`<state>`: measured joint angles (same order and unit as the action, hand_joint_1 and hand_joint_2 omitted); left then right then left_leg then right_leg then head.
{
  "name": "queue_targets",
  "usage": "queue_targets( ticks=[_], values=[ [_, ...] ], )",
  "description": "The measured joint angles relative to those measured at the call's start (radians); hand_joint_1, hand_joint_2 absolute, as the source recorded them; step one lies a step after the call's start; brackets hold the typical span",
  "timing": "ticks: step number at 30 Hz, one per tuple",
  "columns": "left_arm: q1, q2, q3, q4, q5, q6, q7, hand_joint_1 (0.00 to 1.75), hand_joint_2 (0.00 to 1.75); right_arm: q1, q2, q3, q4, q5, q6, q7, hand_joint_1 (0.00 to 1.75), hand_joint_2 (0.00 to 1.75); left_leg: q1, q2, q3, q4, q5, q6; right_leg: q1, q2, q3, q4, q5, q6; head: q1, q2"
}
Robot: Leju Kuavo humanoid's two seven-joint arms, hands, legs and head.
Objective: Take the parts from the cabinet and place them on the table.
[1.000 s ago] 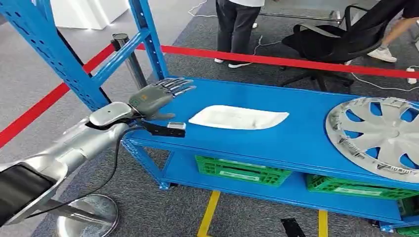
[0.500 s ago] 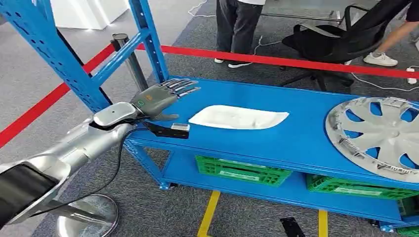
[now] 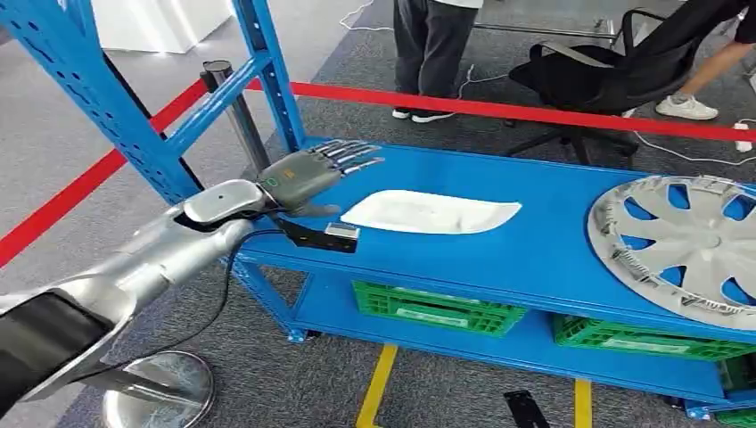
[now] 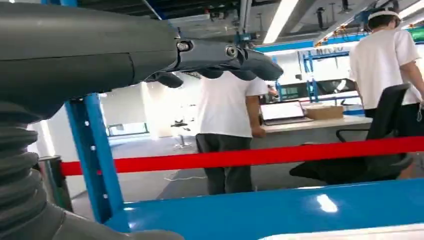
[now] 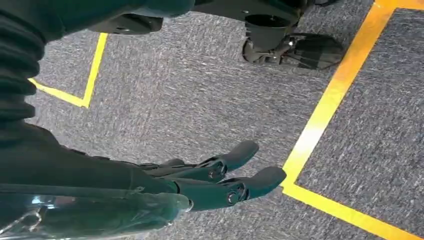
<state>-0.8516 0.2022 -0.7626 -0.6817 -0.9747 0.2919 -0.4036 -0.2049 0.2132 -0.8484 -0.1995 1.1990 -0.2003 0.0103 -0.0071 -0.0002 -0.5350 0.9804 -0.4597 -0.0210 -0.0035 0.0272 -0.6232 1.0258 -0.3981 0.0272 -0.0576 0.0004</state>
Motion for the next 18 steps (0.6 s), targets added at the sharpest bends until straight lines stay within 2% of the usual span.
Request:
queue_targets(
  ticks=[3,4,5,13,18],
  values=[
    [-0.005,-0.007,-0.014,-0.005,0.001,-0.016,0.006,0.0,1.75,0.0,0.001,0.0,0.0,-0.002,0.001,0.0,0.0,1.75,0.0,0.0,0.0,0.0,0.0,0.0,0.0,0.0,0.0,0.0,0.0,0.0,0.0,0.0],
    [-0.009,-0.013,-0.027,0.006,0.014,-0.058,0.022,0.0,1.75,-0.001,0.003,0.001,0.0,-0.002,0.005,-0.002,0.0,1.75,0.0,0.0,0.0,0.0,0.0,0.0,0.0,0.0,0.0,0.0,0.0,0.0,0.0,0.0],
    [-0.011,-0.021,-0.034,0.05,0.024,-0.061,0.025,0.0,1.75,-0.003,0.005,0.007,0.0,0.001,0.01,0.0,0.0,1.75,0.0,0.0,0.0,0.0,0.0,0.0,0.0,0.0,0.0,0.0,0.0,0.0,0.0,0.0],
    [-0.01,-0.048,-0.039,0.147,0.071,-0.053,-0.002,0.0,1.75,-0.007,0.015,0.025,0.0,0.008,0.016,0.003,0.0,1.75,0.0,-0.001,-0.001,0.0,0.001,0.001,0.0,-0.002,0.0,0.0,0.0,0.0,0.0,0.0],
    [-0.01,-0.06,-0.035,0.196,0.09,-0.084,0.003,0.0,1.75,-0.012,0.022,0.033,0.0,0.013,0.021,0.01,0.0,1.75,0.0,-0.001,-0.001,0.0,0.0,0.001,0.0,-0.001,0.0,0.0,0.0,0.0,0.0,0.0]
  ],
)
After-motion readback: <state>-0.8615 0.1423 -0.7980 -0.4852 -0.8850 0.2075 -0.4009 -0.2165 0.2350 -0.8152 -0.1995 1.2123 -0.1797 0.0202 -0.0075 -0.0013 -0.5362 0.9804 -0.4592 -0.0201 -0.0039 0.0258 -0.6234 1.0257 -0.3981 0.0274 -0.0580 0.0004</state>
